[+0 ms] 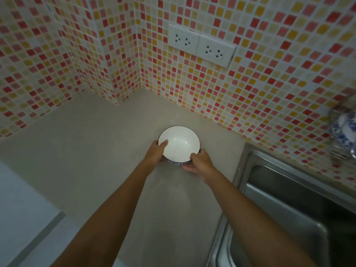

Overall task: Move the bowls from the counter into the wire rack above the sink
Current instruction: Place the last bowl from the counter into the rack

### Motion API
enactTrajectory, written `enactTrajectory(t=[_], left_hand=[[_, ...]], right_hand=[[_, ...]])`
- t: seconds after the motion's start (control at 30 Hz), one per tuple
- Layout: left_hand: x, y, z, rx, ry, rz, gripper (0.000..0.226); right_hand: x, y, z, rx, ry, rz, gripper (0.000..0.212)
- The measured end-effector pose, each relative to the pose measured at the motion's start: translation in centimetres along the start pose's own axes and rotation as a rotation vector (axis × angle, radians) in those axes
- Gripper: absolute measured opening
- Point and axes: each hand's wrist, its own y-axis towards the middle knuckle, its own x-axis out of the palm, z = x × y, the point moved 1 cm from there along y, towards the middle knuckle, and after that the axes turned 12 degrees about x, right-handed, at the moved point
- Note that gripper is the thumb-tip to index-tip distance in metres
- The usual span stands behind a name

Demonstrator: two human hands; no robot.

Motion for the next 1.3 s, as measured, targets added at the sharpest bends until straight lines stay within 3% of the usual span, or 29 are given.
enactTrajectory(t=[0.2, 0.47, 0.57, 0.77, 0.87, 0.93, 1.0, 1.13, 1.3], left_hand=[[3.7, -4.5, 1.8, 0.017, -0.217, -0.345, 0.063], [13.7, -14.5, 10.0, 0.337, -0.341, -0.397, 0.05], [17.3, -18.2, 13.4, 0.411, -0.364, -0.455, 0.052], [23.5, -23.6, 17.0, 0.539, -0.327, -0.46, 0.048], [26.2, -24.8, 18.1, 0.558, -0.297, -0.443, 0.039], [27.9, -25.2, 18.5, 0.56, -0.267, -0.444, 0.042], [30.0, -25.6, 19.0, 0.604, -0.213, -0.446, 0.044], [33.5, -26.1, 20.9, 0.691, -0.138, -0.411, 0.045], [36.7, -25.9, 23.5, 0.882, -0.012, -0.426, 0.055]], right_hand=[[-6.2, -6.7, 0.6, -0.11, -0.05, 0.007, 0.046], [-18.1, -18.4, -1.0, -0.494, -0.244, 0.164, 0.041], [-23.2, -23.1, -1.8, -0.687, -0.324, 0.349, 0.032], [-34.4, -26.9, -2.3, -0.99, -0.324, 0.949, 0.035], [-39.6, -25.4, -2.0, -0.885, -0.471, 1.051, 0.059], [-41.9, -24.2, -1.7, -0.739, -0.647, 1.045, 0.083], [-43.6, -23.4, -1.3, -0.652, -0.764, 1.028, 0.094], [-44.4, -22.4, -0.8, -0.583, -1.004, 1.113, 0.089], [-44.9, -21.7, -0.6, -0.606, -1.043, 1.135, 0.09]])
